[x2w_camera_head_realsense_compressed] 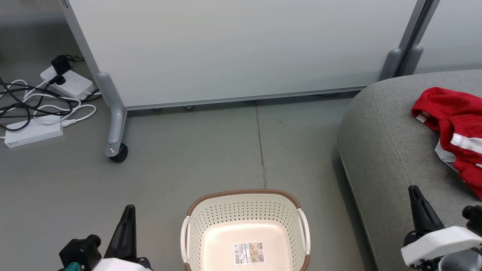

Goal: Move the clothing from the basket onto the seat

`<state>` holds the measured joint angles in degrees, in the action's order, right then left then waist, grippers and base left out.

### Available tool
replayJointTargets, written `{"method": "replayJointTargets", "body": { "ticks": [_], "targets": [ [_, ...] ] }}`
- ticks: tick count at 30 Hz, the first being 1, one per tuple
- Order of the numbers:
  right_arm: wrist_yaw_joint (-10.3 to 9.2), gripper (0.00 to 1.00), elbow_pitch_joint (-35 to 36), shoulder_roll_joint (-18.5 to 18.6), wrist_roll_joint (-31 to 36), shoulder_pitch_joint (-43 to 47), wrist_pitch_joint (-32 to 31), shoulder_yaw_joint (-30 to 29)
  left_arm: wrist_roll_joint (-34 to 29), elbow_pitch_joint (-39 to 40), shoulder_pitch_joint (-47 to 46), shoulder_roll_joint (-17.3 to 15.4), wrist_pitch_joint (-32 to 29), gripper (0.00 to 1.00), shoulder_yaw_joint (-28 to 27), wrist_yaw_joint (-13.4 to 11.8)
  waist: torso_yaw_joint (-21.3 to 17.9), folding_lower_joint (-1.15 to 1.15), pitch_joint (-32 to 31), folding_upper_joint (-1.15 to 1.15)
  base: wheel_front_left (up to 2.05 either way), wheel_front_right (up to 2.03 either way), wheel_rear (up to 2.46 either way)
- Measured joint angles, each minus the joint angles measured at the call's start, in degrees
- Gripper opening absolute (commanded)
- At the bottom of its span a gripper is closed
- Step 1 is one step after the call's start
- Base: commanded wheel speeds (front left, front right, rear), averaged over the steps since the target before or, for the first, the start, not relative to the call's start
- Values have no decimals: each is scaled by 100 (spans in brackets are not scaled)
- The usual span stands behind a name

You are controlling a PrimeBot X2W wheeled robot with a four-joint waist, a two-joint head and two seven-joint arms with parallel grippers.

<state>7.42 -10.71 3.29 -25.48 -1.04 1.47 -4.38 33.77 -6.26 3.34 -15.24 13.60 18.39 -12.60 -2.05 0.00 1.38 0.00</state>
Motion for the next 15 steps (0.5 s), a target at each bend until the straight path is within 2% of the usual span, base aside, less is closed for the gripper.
{"method": "replayJointTargets", "body": {
  "ticks": [15],
  "targets": [
    [-1,0,-292,143,-1360,-235,-778,-590,1205,30,-12,245,13,0,-75,369,28,0,-16,0,0,0,0]
  ]
}}
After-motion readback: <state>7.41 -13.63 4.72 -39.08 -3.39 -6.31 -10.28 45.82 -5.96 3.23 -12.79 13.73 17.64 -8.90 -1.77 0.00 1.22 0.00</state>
